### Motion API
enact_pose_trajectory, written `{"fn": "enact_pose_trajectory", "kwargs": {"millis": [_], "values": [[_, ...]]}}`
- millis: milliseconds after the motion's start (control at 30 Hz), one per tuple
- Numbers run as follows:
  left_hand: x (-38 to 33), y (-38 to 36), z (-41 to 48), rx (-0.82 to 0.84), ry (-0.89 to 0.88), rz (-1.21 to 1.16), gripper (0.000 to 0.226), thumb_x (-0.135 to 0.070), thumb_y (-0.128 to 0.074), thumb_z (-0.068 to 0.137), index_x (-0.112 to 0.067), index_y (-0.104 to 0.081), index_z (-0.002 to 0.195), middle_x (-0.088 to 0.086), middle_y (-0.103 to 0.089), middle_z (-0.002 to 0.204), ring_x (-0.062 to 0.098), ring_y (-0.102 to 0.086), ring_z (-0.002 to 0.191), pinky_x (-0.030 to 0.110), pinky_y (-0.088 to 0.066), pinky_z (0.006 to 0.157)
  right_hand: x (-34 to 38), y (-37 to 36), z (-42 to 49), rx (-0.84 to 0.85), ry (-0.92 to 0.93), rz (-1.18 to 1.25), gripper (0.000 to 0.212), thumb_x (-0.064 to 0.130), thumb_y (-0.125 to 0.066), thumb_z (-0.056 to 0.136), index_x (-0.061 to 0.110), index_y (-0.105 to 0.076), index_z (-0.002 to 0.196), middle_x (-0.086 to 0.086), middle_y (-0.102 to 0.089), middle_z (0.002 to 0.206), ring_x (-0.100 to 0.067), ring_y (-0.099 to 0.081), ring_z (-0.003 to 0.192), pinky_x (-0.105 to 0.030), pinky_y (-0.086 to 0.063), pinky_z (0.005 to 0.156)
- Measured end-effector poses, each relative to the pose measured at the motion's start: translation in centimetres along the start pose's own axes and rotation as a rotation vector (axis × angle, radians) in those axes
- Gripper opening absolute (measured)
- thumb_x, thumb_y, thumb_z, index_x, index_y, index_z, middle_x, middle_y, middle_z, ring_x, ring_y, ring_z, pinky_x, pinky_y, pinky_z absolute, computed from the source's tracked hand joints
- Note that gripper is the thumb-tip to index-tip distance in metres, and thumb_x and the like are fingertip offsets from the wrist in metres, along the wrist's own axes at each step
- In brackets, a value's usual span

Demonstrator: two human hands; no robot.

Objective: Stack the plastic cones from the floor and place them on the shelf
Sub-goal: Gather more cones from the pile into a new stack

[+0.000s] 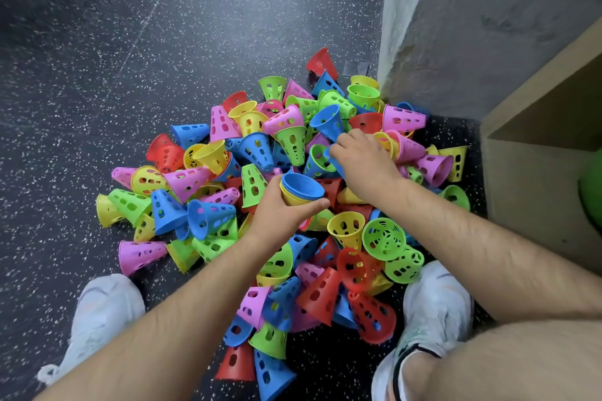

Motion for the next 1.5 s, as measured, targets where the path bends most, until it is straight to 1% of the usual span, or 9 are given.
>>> {"fn": "enact_pose_trajectory", "kwargs": {"millis": [233,400,667,833,967,1133,1267,1367,1500], "values": [[0.1,-1.6,1.0,0.024,0.002,0.004,0.059,-0.034,-0.095,0.071,-0.022,-0.057,0.115,-0.005,-0.068,0.105,0.001,-0.065,0.087,0.013,-0.049,0.069,-1.7,4.2,-3.0,-0.370,-0.205,0.451,0.012,0.015,-0.061,0.091,0.016,-0.070,0.099,0.003,-0.066,0.099,-0.025,-0.056,0.097,-0.039,-0.044,0.083],[-0.6,-3.1,1.0,0.077,-0.016,-0.018,0.061,-0.030,-0.094,0.072,-0.024,-0.057,0.120,-0.008,-0.070,0.108,-0.003,-0.067,0.086,0.011,-0.049,0.067,-2.9,6.4,-4.6,-0.415,-0.273,0.622,0.010,0.013,-0.065,0.091,0.015,-0.070,0.100,0.009,-0.063,0.098,-0.007,-0.054,0.093,-0.009,-0.035,0.086],[-1.5,-3.1,0.9,0.061,-0.038,0.000,0.069,-0.034,-0.094,0.071,-0.023,-0.055,0.127,-0.008,-0.069,0.112,-0.001,-0.067,0.093,0.007,-0.048,0.069,-1.2,6.0,-5.4,-0.315,-0.176,0.688,0.008,0.016,-0.064,0.092,0.018,-0.068,0.099,0.007,-0.062,0.098,-0.012,-0.058,0.094,-0.042,-0.049,0.084],[-1.8,-3.1,0.7,0.047,-0.056,-0.004,0.066,-0.032,-0.093,0.074,-0.021,-0.054,0.126,-0.004,-0.069,0.110,0.006,-0.068,0.094,0.013,-0.051,0.072,-0.5,4.5,-6.5,-0.221,-0.194,0.790,0.007,0.020,-0.064,0.092,0.021,-0.068,0.098,0.009,-0.058,0.100,-0.007,-0.058,0.099,-0.030,-0.049,0.088],[-2.1,-3.4,0.4,0.057,-0.096,0.044,0.062,-0.030,-0.090,0.077,-0.021,-0.053,0.125,-0.009,-0.066,0.104,-0.007,-0.065,0.081,0.013,-0.051,0.071,-0.3,3.6,-7.7,-0.134,-0.274,0.916,0.011,0.021,-0.064,0.094,0.019,-0.067,0.104,0.008,-0.059,0.101,-0.003,-0.062,0.094,-0.010,-0.047,0.080],[-1.7,-4.1,0.6,0.068,-0.089,0.055,0.068,-0.030,-0.091,0.076,-0.018,-0.049,0.128,-0.006,-0.065,0.109,-0.006,-0.065,0.087,0.012,-0.051,0.073,-1.1,2.8,-8.1,-0.098,-0.340,1.062,0.012,0.021,-0.062,0.094,0.023,-0.066,0.105,0.009,-0.059,0.107,-0.009,-0.067,0.096,-0.034,-0.060,0.083],[-1.2,-4.4,0.8,0.062,-0.101,0.107,0.076,-0.037,-0.096,0.069,-0.023,-0.049,0.128,-0.007,-0.064,0.114,-0.002,-0.065,0.097,0.012,-0.051,0.078,-1.9,1.8,-8.1,-0.119,-0.472,1.132,0.012,0.025,-0.059,0.094,0.028,-0.066,0.104,0.009,-0.064,0.106,-0.008,-0.069,0.092,-0.036,-0.060,0.079],[-1.2,-4.5,0.9,0.046,-0.084,0.103,0.076,-0.039,-0.096,0.068,-0.024,-0.050,0.126,-0.007,-0.064,0.114,-0.001,-0.064,0.099,0.011,-0.050,0.077,-4.5,2.1,-7.9,-0.258,-0.563,0.899,0.019,0.014,-0.056,0.094,0.019,-0.069,0.108,0.011,-0.058,0.105,-0.008,-0.061,0.097,-0.026,-0.052,0.086],[-1.7,-4.7,1.0,0.066,-0.079,0.090,0.068,-0.034,-0.094,0.072,-0.023,-0.050,0.124,-0.006,-0.063,0.111,-0.007,-0.062,0.092,0.006,-0.048,0.072,-6.7,1.6,-6.6,-0.102,-0.471,0.391,0.045,0.000,-0.056,0.087,0.020,-0.064,0.126,-0.007,-0.044,0.143,-0.028,-0.037,0.132,-0.047,-0.040,0.107]]}}
Point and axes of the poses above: each hand's wrist, its own z-axis towards the middle knuckle, its own y-axis out of the back of the hand, x = y × z, the point moved 6 cm from there along z, towards the middle knuckle
